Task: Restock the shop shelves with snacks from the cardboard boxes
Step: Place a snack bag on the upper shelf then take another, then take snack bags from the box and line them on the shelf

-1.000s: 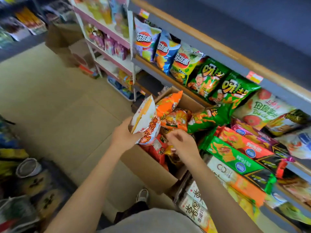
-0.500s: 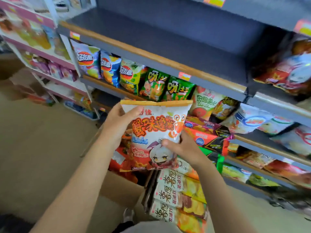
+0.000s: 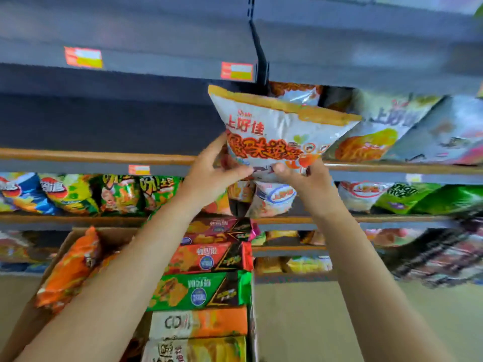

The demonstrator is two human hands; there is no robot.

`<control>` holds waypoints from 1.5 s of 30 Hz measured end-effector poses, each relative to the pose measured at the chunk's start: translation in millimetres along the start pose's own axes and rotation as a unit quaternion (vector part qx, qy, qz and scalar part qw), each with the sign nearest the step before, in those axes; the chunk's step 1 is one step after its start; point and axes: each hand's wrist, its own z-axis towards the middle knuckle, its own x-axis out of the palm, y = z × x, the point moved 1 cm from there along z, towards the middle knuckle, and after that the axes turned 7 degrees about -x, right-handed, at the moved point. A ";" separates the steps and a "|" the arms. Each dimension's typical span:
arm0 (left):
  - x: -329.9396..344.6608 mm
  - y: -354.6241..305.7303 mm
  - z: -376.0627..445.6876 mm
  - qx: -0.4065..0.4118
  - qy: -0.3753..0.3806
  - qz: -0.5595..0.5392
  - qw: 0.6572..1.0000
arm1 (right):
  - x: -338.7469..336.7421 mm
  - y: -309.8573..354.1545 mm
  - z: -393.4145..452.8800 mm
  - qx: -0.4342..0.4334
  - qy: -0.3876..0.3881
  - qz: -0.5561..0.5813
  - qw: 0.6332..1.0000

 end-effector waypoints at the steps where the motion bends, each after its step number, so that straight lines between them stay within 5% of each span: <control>1: 9.0 -7.1 17.9 0.015 0.003 0.018 1.000 | -11.4 -1.0 15.0 -0.022 0.003 -0.005 1.000; 8: 67.9 -3.5 100.4 -0.032 0.011 0.081 0.996 | -64.9 -70.3 105.1 -0.031 0.036 -0.004 0.999; 12: 92.7 -0.5 125.7 -0.059 -0.051 0.074 0.994 | -75.2 -90.1 127.2 0.006 0.031 -0.019 0.999; 16: 108.5 -15.5 138.9 -0.061 -0.098 0.105 0.988 | -79.3 -86.7 140.7 0.013 -0.026 -0.051 0.998; 22: 107.0 -18.8 129.5 -0.090 -0.063 0.138 0.984 | -67.1 -77.0 116.1 0.010 -0.117 -0.116 0.986; 26: 86.3 -12.2 84.7 -0.028 -0.126 0.149 0.980 | -33.1 -67.3 61.5 -0.126 -0.267 -0.189 0.936; 28: 59.7 4.9 45.2 -0.019 -0.169 0.131 0.977 | 2.6 -69.0 27.3 -0.148 -0.205 -0.160 0.954; 30: 25.6 35.6 6.0 -0.044 -0.185 0.106 0.976 | 46.5 -80.9 0.2 -0.099 -0.052 -0.124 0.986; 34: -57.0 120.2 -61.8 -0.162 -0.242 0.078 0.953 | 145.8 -107.9 -44.7 -0.059 0.179 -0.157 0.969; 39: -179.5 228.1 -130.6 -0.287 -0.298 0.168 0.895 | 271.2 -105.9 -75.4 -0.052 0.250 -0.164 0.953; 42: -242.8 276.9 -151.8 -0.360 -0.288 0.261 0.848 | 342.9 -99.5 -86.1 0.036 0.316 -0.171 0.932; 45: -282.8 311.8 -160.6 -0.376 -0.260 0.306 0.835 | 394.1 -104.1 -90.1 0.031 0.274 -0.354 0.894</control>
